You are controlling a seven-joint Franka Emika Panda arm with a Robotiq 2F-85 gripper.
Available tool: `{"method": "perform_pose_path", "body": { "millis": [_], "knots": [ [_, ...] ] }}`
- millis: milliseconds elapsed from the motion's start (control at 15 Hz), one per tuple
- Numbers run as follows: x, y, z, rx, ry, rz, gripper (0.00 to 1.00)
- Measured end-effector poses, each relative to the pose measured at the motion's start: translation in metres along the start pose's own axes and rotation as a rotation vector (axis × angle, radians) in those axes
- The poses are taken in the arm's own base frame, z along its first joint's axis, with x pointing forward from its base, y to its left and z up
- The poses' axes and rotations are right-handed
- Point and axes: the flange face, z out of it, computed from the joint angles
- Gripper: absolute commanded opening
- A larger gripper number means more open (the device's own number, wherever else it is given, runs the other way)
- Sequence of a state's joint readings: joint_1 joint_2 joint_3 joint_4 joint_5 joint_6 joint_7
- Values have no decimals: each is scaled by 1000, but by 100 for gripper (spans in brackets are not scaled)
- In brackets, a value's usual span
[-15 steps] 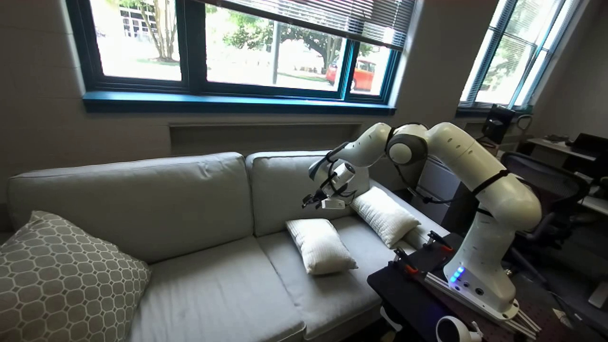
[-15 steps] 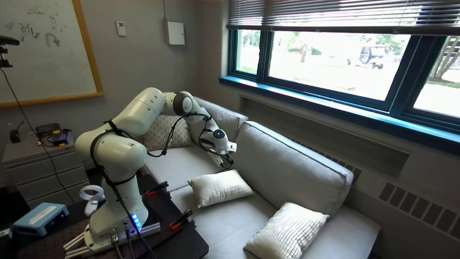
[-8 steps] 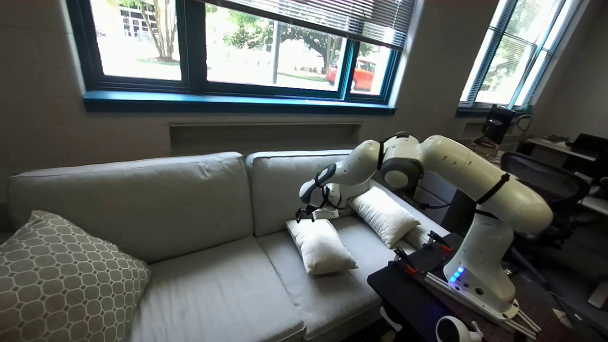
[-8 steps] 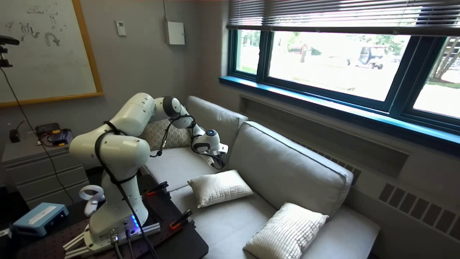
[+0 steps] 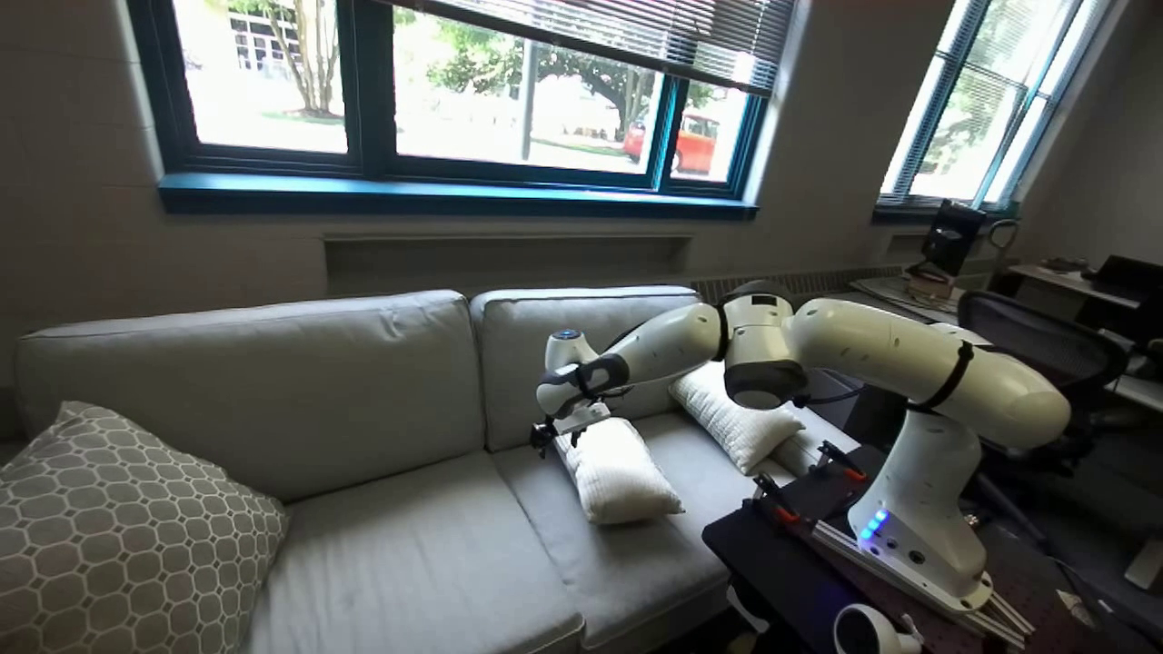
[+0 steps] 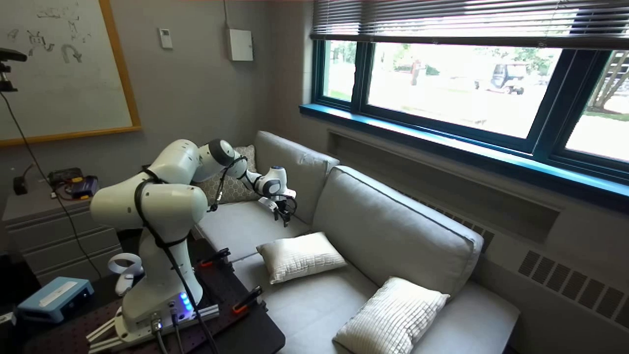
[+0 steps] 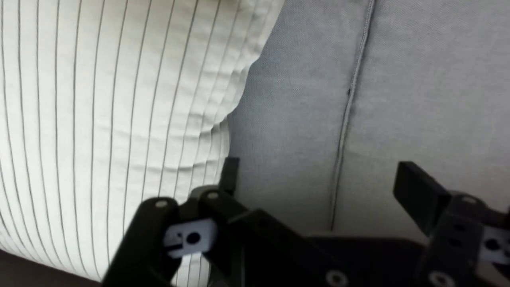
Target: Arrange the cushions, one in front of the other, against the armrest
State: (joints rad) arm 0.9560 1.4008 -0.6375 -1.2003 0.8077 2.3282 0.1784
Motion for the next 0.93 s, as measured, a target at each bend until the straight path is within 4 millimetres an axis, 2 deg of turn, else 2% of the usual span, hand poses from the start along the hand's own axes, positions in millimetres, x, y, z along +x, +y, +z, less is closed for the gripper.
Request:
{"method": "perform_pose_path", "body": {
  "millis": [200, 600, 933],
  "knots": [
    [3, -10, 4, -99, -87, 69, 100],
    [17, 16, 24, -271, -68, 148, 100],
    [6, 26, 53, -289, -112, 118, 100]
  ]
}}
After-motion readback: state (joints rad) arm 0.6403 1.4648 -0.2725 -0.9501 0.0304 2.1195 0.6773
